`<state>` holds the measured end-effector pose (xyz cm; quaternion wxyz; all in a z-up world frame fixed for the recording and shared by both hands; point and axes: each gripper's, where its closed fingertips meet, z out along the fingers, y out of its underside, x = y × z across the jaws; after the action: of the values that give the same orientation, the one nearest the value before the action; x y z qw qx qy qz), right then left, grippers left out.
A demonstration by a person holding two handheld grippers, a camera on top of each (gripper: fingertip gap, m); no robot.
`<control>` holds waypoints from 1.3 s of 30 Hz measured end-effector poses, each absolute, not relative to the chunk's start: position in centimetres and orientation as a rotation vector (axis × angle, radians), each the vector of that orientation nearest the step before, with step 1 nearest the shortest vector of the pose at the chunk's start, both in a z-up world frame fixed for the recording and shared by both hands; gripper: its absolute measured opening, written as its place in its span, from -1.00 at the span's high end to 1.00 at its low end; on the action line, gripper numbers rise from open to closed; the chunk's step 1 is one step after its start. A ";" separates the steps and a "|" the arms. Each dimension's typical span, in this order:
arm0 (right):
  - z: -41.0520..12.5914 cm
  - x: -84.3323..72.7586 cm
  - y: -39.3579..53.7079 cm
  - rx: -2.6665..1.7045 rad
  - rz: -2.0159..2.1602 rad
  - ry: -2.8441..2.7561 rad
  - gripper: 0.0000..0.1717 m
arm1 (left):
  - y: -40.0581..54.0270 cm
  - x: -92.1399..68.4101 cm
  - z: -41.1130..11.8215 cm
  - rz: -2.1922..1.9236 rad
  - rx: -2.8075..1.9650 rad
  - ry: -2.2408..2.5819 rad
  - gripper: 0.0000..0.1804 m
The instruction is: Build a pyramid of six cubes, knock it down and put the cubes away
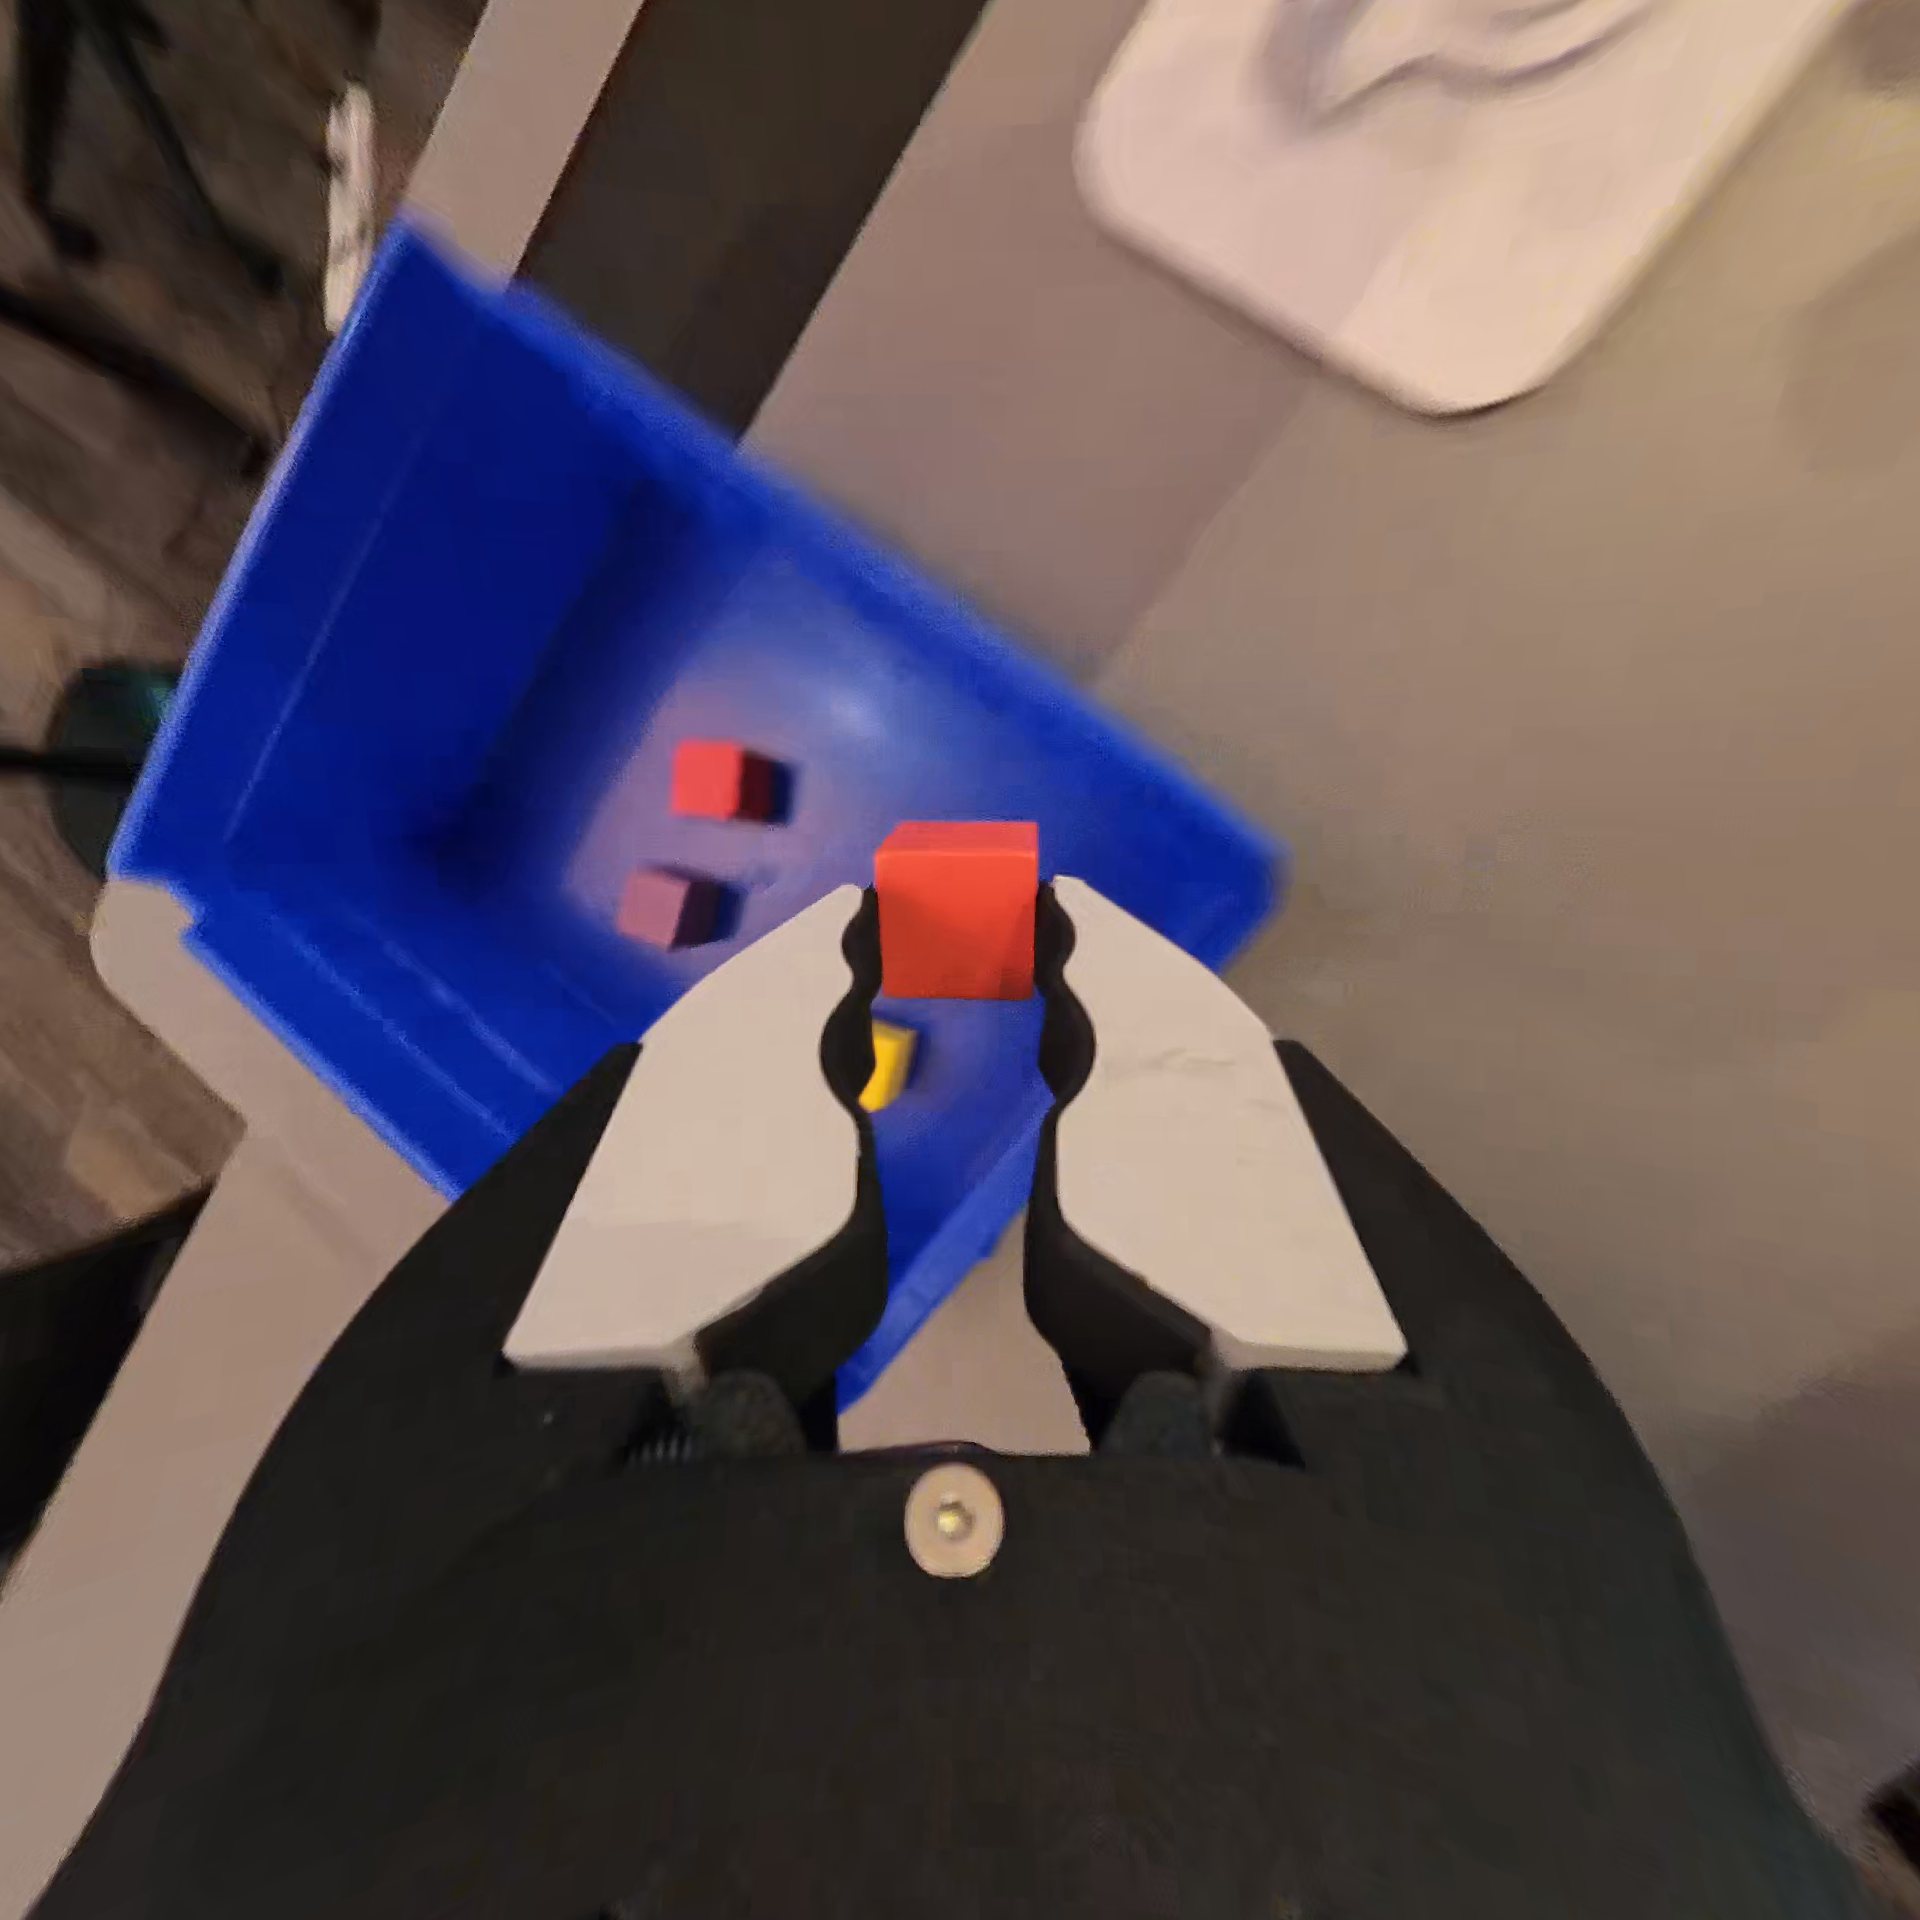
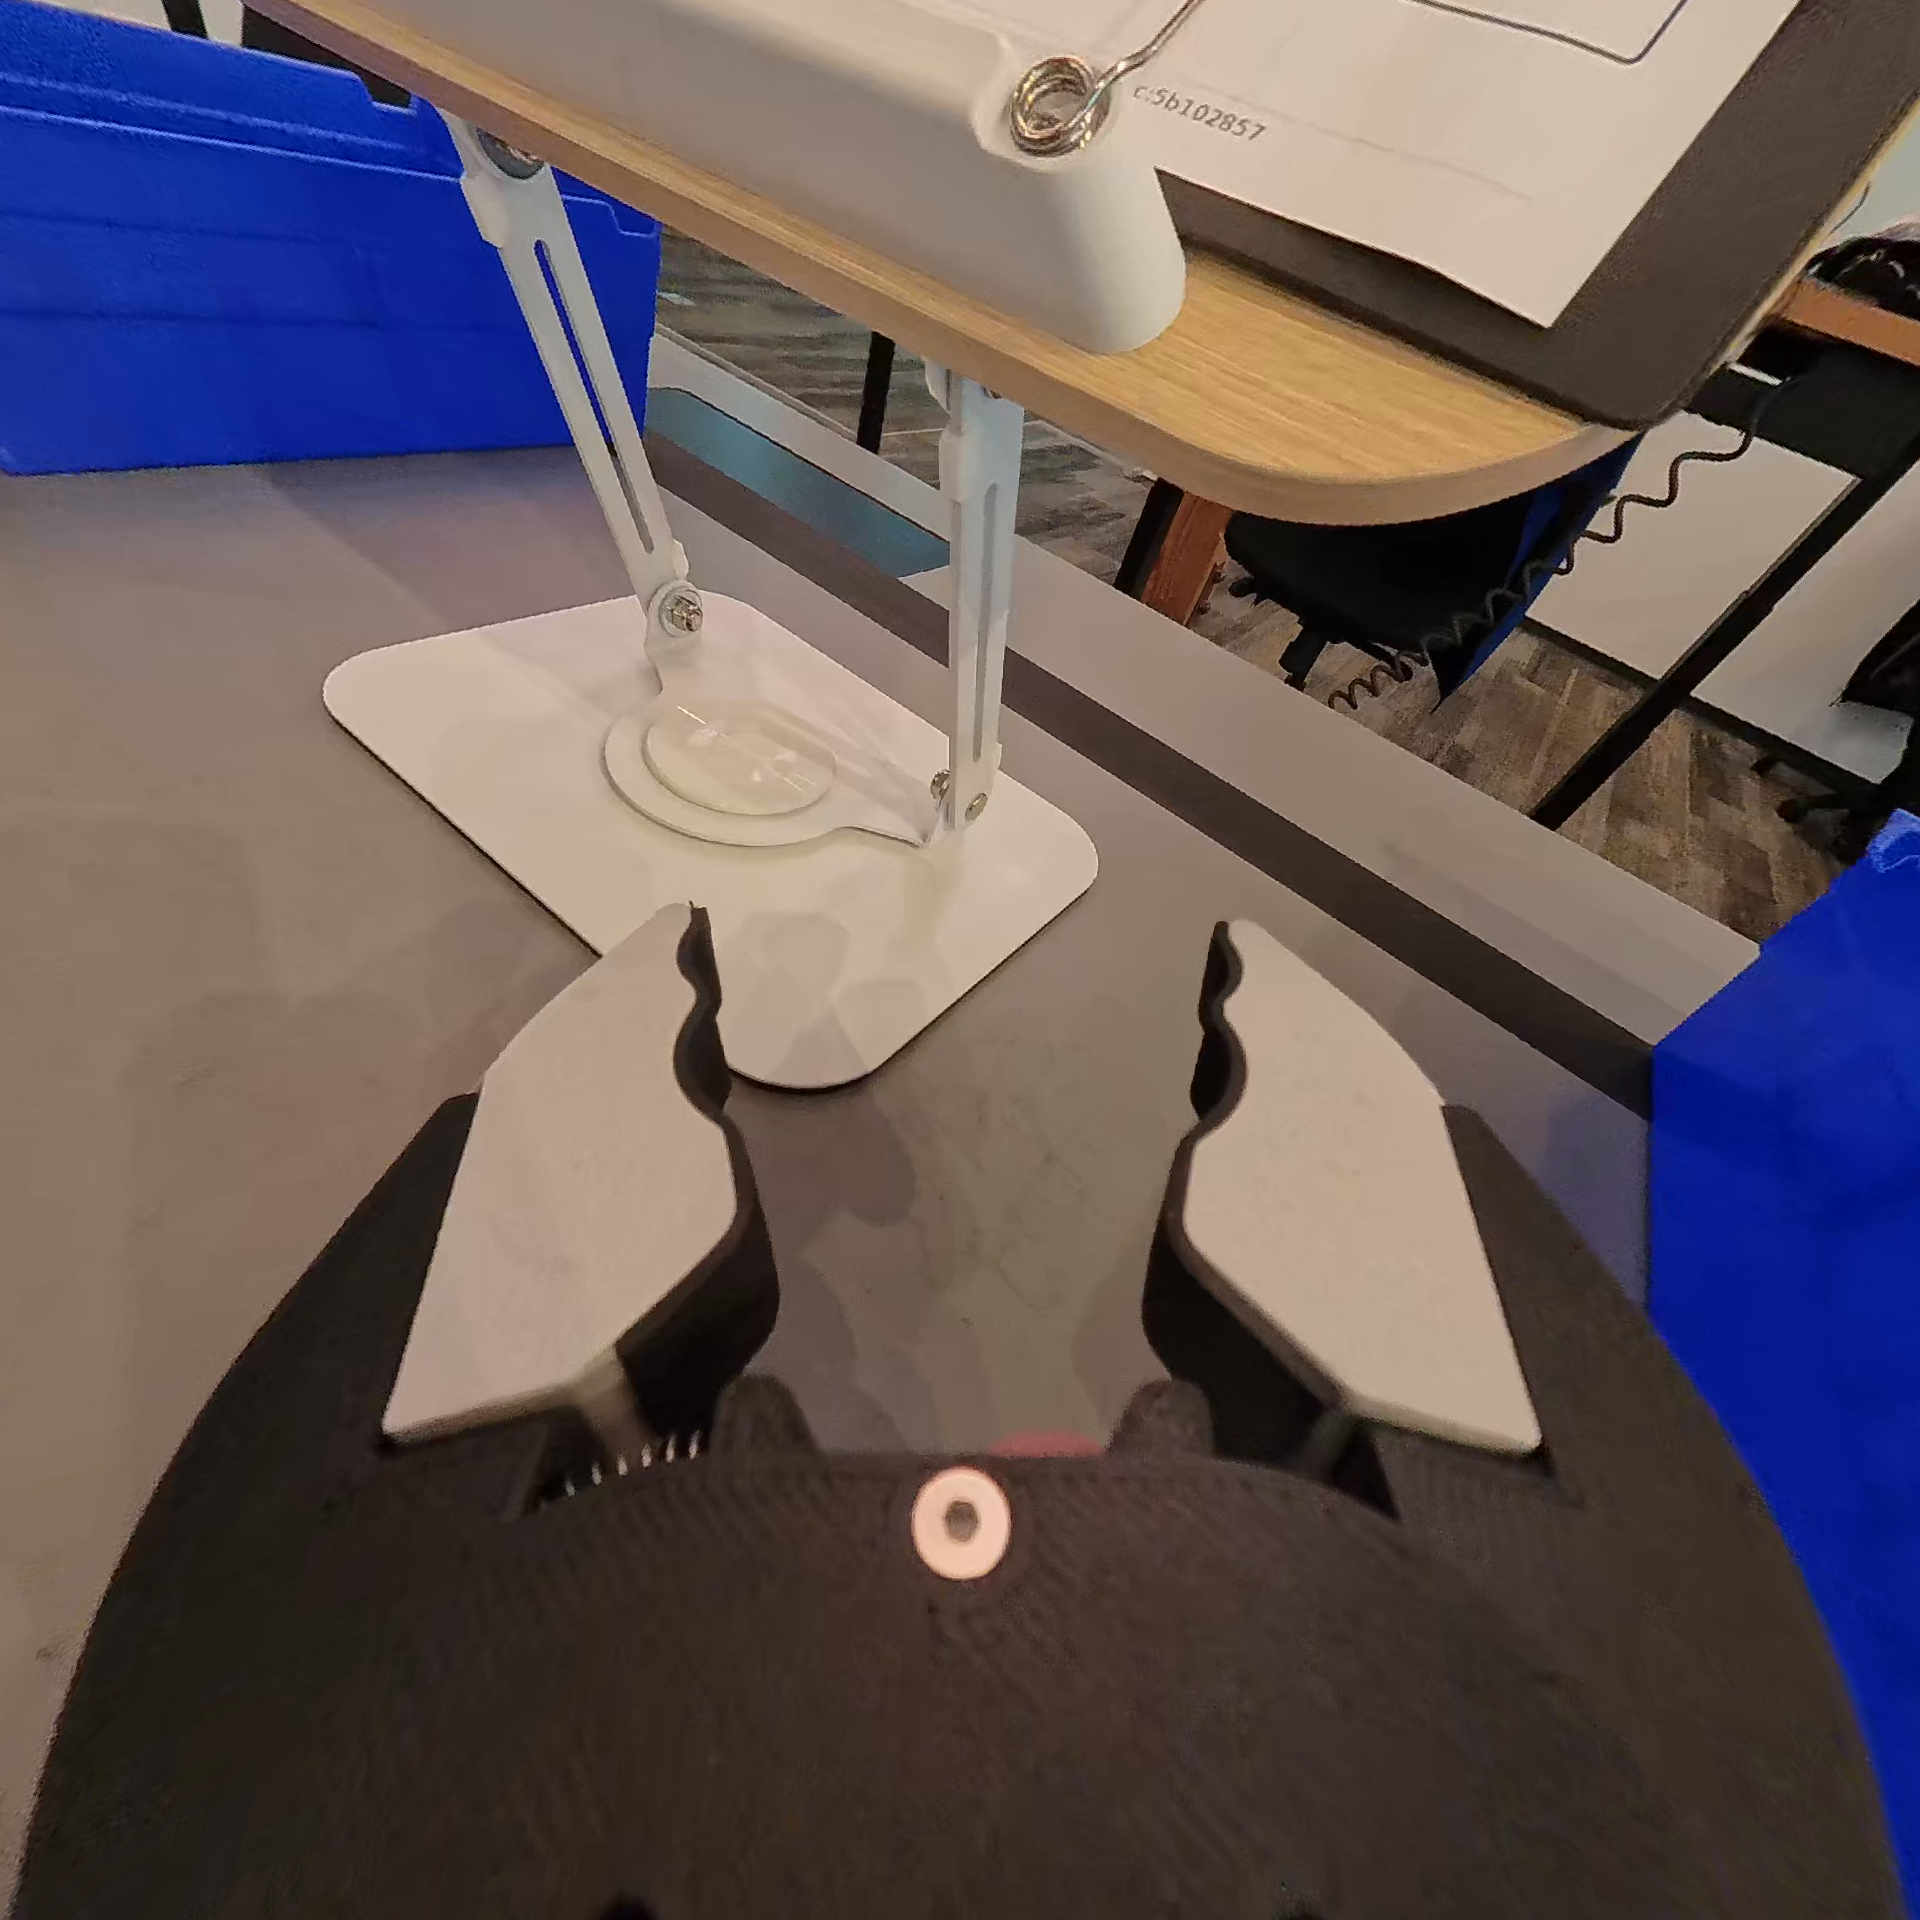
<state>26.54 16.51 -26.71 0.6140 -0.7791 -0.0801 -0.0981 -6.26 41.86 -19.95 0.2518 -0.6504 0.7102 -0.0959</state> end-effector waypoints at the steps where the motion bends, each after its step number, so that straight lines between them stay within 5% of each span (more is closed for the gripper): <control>1: -26.7 26.6 16.5 -1.797 -0.219 -0.185 -0.03 | 39.2 -5.7 -19.2 -0.282 -1.711 1.975 0.70; 11: -26.8 26.5 16.4 -1.807 -0.211 -0.198 -0.03 | 17.1 3.4 -28.4 -0.443 -1.355 2.512 0.70; 25: -27.0 26.5 16.4 -1.822 -0.203 -0.205 -0.03 | 14.5 5.1 -33.8 -0.375 -1.367 2.637 0.70; 29: -26.9 26.5 16.4 -1.819 -0.204 -0.203 -0.03 | 14.4 5.4 -33.8 -0.401 -1.372 2.627 0.67; 34: -26.8 26.6 16.3 -1.814 -0.198 -0.197 -0.04 | 15.5 4.3 -31.0 -0.415 -1.379 2.531 0.18; 39: -27.0 26.4 16.4 -1.822 -0.202 -0.207 -0.03 | 24.9 -0.6 -24.5 -0.285 -1.472 2.267 0.39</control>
<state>26.44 16.36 -26.95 0.6037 -0.7874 -0.0894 -0.0871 -0.62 24.92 -24.54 0.2102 -0.5294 0.8155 -0.1025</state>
